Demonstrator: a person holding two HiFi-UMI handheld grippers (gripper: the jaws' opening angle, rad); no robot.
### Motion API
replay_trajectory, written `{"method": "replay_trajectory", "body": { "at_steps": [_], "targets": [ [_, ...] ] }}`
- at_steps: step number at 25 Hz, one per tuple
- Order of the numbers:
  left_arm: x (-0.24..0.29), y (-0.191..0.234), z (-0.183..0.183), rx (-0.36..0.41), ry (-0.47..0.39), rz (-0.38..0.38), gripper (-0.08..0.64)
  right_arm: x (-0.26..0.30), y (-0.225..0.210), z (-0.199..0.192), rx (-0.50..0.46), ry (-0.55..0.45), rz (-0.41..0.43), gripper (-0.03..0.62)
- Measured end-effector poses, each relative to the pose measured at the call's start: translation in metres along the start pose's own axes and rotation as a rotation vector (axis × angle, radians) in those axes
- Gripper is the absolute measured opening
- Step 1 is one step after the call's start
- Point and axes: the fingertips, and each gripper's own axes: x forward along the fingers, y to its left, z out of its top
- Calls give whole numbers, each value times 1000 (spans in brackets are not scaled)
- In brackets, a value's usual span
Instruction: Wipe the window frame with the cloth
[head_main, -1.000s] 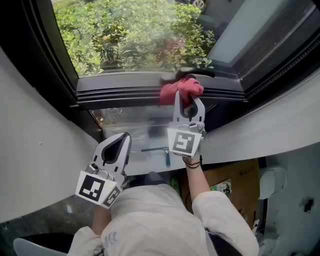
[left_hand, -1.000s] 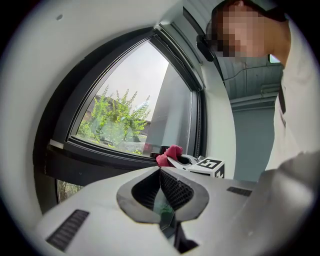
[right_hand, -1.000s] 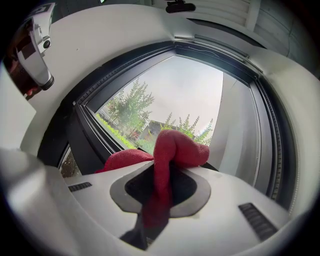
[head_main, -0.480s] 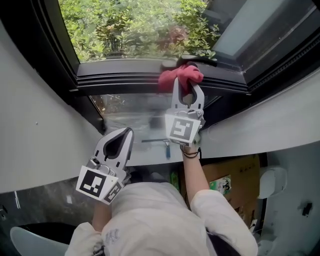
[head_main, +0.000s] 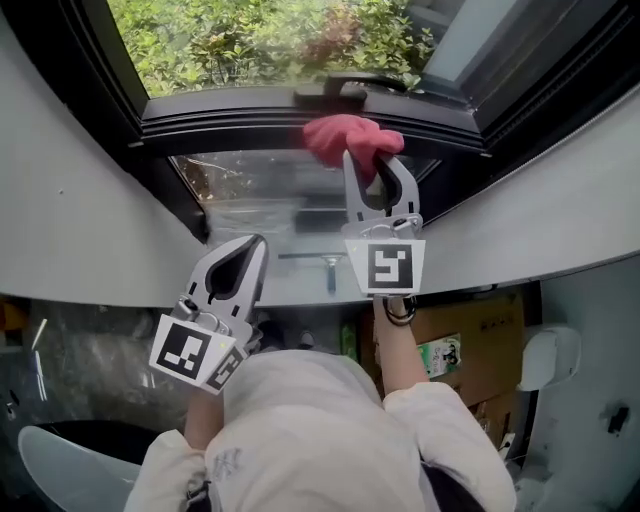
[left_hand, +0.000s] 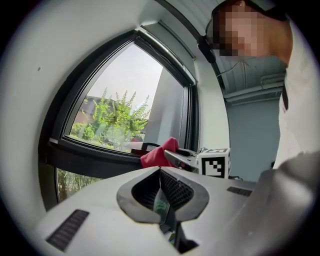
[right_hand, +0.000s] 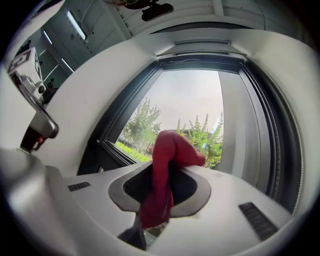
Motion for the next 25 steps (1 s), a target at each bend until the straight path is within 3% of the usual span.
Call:
{"method": "replay_trajectory", "body": {
  "at_steps": [4,11,25],
  "targets": [
    [-11,-29,3,19,5,29,11,-60,-4,-3,91,79,61,89],
    [-38,-50,-17,54,7,133,11,-147,-16,-7,45,88,80,89],
    [-64,-88,-51,65,51,183,11,-226,34,-64,157,231,187,87]
  ]
}}
